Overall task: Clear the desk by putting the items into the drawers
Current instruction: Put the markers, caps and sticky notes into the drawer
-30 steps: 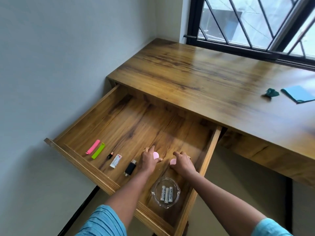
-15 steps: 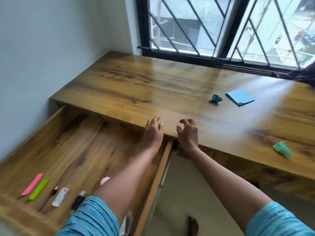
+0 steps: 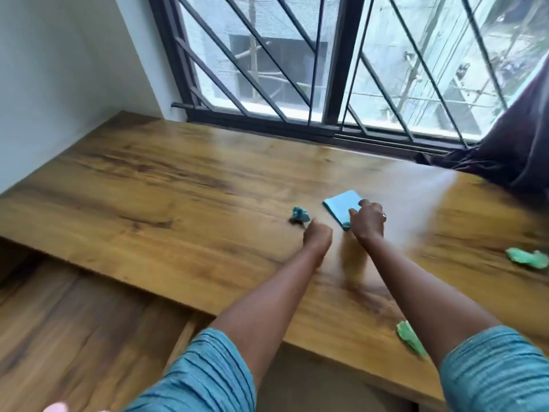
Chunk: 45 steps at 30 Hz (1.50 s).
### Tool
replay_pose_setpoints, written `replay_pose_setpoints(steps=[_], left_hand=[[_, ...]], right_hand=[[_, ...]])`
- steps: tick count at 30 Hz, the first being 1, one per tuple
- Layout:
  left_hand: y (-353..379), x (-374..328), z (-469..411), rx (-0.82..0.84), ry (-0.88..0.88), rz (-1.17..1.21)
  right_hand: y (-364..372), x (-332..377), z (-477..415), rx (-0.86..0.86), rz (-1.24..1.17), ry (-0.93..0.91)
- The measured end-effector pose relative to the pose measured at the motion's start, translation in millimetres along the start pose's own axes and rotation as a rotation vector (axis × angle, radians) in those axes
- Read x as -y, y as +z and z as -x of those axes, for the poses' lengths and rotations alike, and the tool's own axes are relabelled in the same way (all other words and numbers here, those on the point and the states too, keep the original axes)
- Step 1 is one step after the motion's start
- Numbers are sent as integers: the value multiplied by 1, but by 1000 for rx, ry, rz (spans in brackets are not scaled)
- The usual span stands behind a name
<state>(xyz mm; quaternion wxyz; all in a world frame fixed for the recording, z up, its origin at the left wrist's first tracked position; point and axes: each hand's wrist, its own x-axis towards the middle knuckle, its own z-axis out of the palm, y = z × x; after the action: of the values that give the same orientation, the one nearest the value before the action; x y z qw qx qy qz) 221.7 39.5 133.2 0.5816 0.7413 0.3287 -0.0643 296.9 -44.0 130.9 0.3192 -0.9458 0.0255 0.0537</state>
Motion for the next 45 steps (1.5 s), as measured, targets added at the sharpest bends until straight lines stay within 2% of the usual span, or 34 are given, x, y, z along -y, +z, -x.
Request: replay_pose_setpoints(steps=[3, 8, 12, 20, 24, 29, 33, 38, 45], left_hand=[[24, -16, -17, 3, -37, 125], [54, -23, -45, -66, -164, 372], [53, -18, -51, -116, -169, 397], [48, -15, -32, 20, -137, 553], [38, -9, -21, -62, -72, 508], [7, -7, 3, -127, -17, 443], [-32, -4, 30, -253, 40, 301], [-95, 11, 60, -285, 105, 396], [-233, 109, 83, -519, -28, 542]], right_hand=[[0, -2, -22, 67, 83, 20], [1, -6, -31, 30, 136, 89], [-9, -9, -41, 86, 16, 265], [-18, -16, -39, 36, -357, 399], [-17, -10, -20, 52, -490, 423], [-11, -1, 0, 64, -513, 399], [-11, 30, 41, 73, -593, 334], [11, 74, 81, 103, -747, 245], [111, 161, 195, 259, -720, 83]])
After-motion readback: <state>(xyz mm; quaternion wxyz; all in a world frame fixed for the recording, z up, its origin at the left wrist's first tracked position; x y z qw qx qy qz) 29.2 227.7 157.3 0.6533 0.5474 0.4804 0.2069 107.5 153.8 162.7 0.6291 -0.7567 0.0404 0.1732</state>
